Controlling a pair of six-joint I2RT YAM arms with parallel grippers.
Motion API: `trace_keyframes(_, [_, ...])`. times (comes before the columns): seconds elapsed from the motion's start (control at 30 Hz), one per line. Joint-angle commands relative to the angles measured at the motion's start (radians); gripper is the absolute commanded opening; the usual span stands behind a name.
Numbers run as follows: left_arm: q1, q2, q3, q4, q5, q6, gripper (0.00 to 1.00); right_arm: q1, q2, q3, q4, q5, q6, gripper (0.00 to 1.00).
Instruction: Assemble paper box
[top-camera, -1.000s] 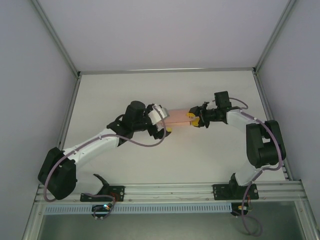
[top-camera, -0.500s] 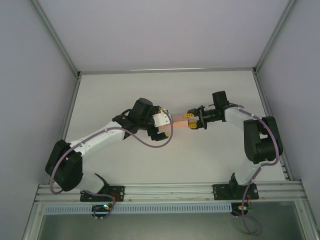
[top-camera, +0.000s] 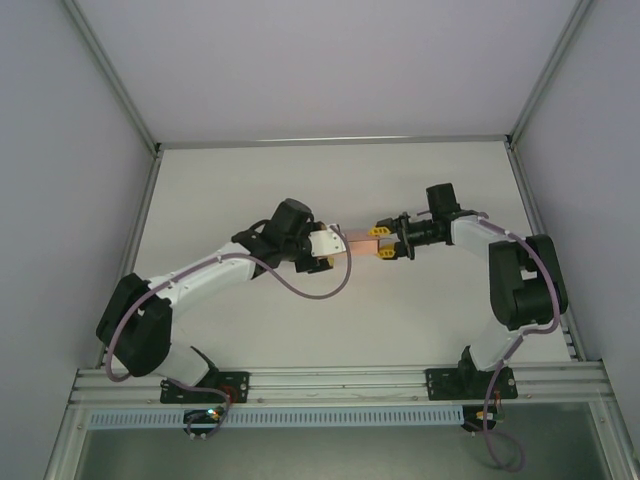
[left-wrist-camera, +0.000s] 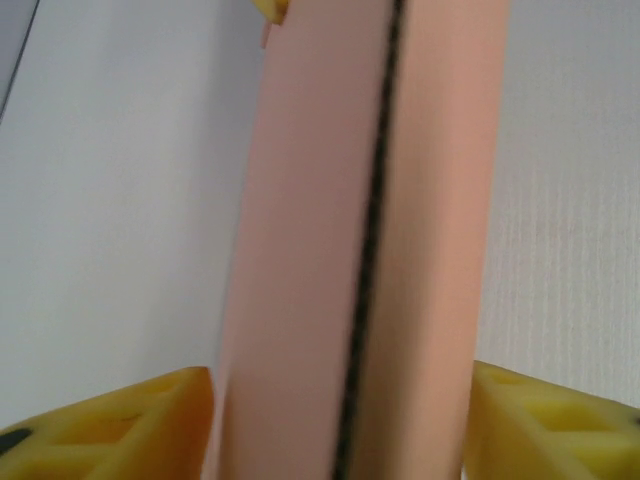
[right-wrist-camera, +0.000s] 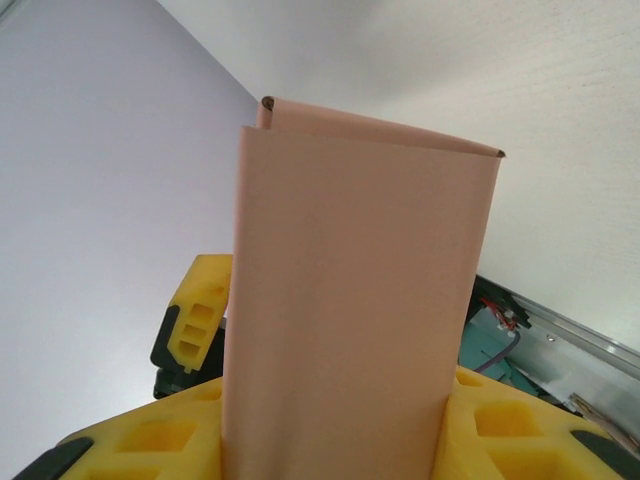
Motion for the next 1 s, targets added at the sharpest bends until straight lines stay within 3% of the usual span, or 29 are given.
trace_keyframes(0.0, [-0.012, 0.000, 0.024, 0.004, -0.028, 0.026, 0.54, 0.002, -0.048, 0.001, -0.044, -0.078, 0.007, 0.35])
trace_keyframes(0.1, [-0.013, 0.005, 0.026, 0.007, -0.041, 0.028, 0.45, 0.002, -0.062, 0.004, -0.049, -0.079, 0.005, 0.33])
trace_keyframes(0.23, [-0.021, 0.004, 0.027, 0.010, -0.060, 0.032, 0.43, 0.002, -0.089, 0.002, -0.050, -0.080, 0.009, 0.37])
trace_keyframes(0.43, [-0.027, -0.002, 0.034, -0.012, -0.061, 0.030, 0.37, -0.014, -0.127, -0.006, -0.063, -0.022, -0.025, 0.65])
trace_keyframes(0.57, [-0.027, -0.002, 0.053, -0.112, -0.021, 0.016, 0.35, -0.120, -0.241, -0.062, 0.034, 0.188, -0.070, 0.86])
trace_keyframes(0.6, [-0.026, 0.002, 0.066, -0.168, 0.007, 0.021, 0.35, -0.165, -0.278, -0.075, 0.065, 0.266, -0.122, 0.99])
trace_keyframes(0.7, [-0.023, 0.028, 0.106, -0.297, 0.054, 0.010, 0.35, -0.236, -0.446, -0.121, 0.099, 0.625, -0.425, 1.00])
trace_keyframes(0.73, [-0.020, 0.046, 0.121, -0.346, 0.071, 0.010, 0.35, -0.234, -0.495, -0.148, 0.131, 0.690, -0.495, 1.00])
trace_keyframes(0.87, [-0.013, 0.125, 0.189, -0.463, 0.098, -0.025, 0.35, -0.237, -0.567, -0.224, 0.353, 0.541, -0.668, 1.00])
trace_keyframes(0.97, [0.008, 0.172, 0.227, -0.515, 0.161, -0.027, 0.35, -0.213, -0.560, -0.167, 0.271, 0.376, -0.871, 1.00])
